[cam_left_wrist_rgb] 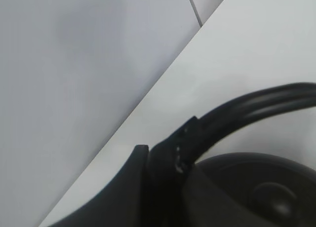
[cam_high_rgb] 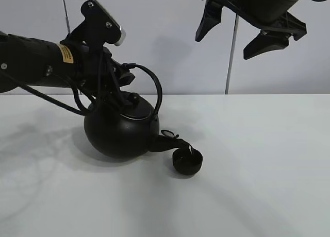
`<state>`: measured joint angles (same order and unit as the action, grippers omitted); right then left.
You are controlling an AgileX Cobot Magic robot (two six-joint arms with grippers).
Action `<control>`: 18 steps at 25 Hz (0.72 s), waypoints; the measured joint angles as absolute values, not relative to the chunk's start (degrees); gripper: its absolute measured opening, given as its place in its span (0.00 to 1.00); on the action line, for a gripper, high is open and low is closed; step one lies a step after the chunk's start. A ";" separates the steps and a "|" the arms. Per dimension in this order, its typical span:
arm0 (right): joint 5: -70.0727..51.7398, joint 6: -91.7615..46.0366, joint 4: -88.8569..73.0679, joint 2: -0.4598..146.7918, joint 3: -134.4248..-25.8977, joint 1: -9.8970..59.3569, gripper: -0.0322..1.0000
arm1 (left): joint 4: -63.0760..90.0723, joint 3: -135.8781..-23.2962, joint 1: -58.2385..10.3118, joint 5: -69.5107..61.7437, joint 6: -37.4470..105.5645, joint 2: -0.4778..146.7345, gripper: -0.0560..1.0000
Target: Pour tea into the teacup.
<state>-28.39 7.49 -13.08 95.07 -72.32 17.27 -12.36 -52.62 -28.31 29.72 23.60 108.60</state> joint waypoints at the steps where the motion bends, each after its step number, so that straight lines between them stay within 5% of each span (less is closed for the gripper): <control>1: -28.39 7.49 -13.08 95.07 -72.32 17.27 0.65 | -12.36 -52.62 -28.31 29.72 23.75 108.60 0.14; 18: -28.44 7.49 -13.08 95.07 -72.32 17.27 0.65 | -12.36 -52.62 -28.31 29.62 24.54 108.60 0.14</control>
